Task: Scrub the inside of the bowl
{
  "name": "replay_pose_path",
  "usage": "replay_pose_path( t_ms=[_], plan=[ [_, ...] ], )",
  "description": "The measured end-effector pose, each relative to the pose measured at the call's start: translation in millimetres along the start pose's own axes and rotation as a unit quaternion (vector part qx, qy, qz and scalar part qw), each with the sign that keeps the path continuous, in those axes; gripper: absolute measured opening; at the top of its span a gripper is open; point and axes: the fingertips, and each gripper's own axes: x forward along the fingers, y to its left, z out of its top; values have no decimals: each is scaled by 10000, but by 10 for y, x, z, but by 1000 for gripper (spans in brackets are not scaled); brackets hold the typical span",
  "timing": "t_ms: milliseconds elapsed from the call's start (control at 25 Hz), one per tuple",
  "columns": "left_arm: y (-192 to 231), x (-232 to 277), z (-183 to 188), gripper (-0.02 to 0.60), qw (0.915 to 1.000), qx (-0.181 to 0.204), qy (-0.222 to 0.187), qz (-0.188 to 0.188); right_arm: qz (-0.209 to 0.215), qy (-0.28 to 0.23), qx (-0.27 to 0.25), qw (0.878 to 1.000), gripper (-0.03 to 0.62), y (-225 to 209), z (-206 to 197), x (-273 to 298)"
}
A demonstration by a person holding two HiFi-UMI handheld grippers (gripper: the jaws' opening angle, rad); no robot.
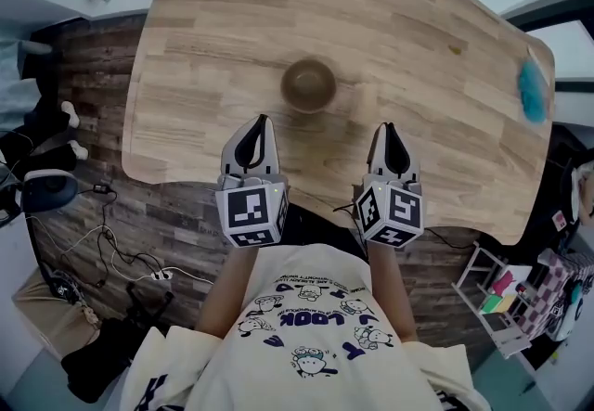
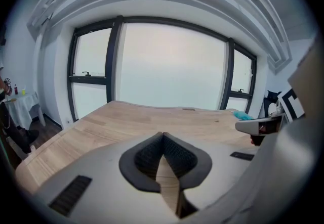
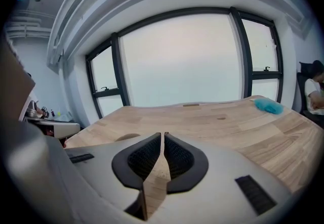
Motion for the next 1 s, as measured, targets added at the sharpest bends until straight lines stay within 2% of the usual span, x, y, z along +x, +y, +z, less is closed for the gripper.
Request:
replay_pose_path(
  t_ms=[600, 1000],
  plan=[
    [147, 627, -93, 28, 9974, 37, 541, -476, -368, 543, 232, 9976, 78, -62, -219, 492],
    [229, 776, -210, 28, 9953, 12, 784, -562, -411, 905, 173, 9949, 137, -49, -441, 653]
  ],
)
